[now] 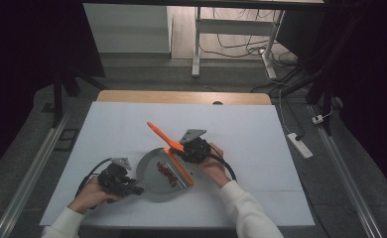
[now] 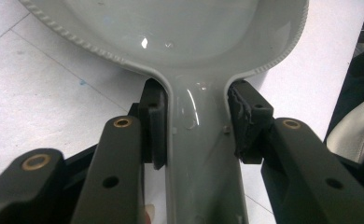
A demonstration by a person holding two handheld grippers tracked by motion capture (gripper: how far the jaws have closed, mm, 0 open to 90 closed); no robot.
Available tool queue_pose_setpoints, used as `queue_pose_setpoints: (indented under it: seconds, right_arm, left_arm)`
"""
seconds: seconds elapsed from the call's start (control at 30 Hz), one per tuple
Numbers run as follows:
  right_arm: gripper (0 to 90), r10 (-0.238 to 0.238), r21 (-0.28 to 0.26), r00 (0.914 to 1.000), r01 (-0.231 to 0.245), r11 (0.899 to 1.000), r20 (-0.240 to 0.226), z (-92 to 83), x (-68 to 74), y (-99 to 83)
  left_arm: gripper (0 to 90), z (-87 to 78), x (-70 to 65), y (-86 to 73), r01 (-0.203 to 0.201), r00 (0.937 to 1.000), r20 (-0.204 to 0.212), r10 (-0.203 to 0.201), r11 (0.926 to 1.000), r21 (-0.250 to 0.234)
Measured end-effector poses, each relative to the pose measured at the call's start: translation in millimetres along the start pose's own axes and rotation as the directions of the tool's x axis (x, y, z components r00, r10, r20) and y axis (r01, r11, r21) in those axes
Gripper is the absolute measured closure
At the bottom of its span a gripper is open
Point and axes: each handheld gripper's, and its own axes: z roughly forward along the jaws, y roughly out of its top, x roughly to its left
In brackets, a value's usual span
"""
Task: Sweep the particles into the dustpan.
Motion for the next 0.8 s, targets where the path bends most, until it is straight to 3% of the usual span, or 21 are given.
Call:
queue_pose_setpoints:
  seconds: [0.23, 0.3, 0.37, 0.43, 0.57, 0.8]
  right_arm:
    - [70.1, 0.049, -0.015, 0.9983, -0.050, 0.999, -0.030, -2.3, 9.5, 0.3]
    - [70.2, 0.053, -0.026, 0.9977, -0.054, 0.998, -0.043, -4.3, 13.4, 2.0]
    - [70.2, 0.053, -0.039, 0.9951, -0.056, 0.998, -0.084, -7.3, 17.4, 5.2]
    - [70.2, 0.030, -0.053, 0.9951, -0.035, 0.998, -0.094, -11.3, 23.0, 9.0]
    - [70.2, 0.023, -0.094, 0.9969, -0.031, 0.995, -0.075, -23.2, 23.6, 13.8]
    - [70.1, 0.081, -0.132, 0.9966, -0.078, 0.988, 0.017, -46.7, 7.2, 7.6]
  left_arm:
    - [61.4, 0.3, 0.1, 0.0, -0.002, 1.0000, 0.001, 0.002, 1.0000, 0.003]
    - [61.4, 0.5, -0.2, 0.0, -0.002, 1.0000, -0.002, 0.002, 1.0000, 0.003]
    - [61.4, 0.4, -0.6, 0.1, -0.002, 1.0000, -0.003, 0.002, 1.0000, 0.003]
    - [61.4, 0.7, -0.9, 0.0, -0.002, 1.0000, -0.005, 0.002, 1.0000, 0.003]
    - [61.4, 0.3, -1.0, -0.1, -0.006, 1.0000, -0.005, 0.006, 1.0000, 0.000]
    - [61.4, 0.2, -1.3, -0.3, -0.009, 1.0000, -0.003, 0.009, 1.0000, -0.003]
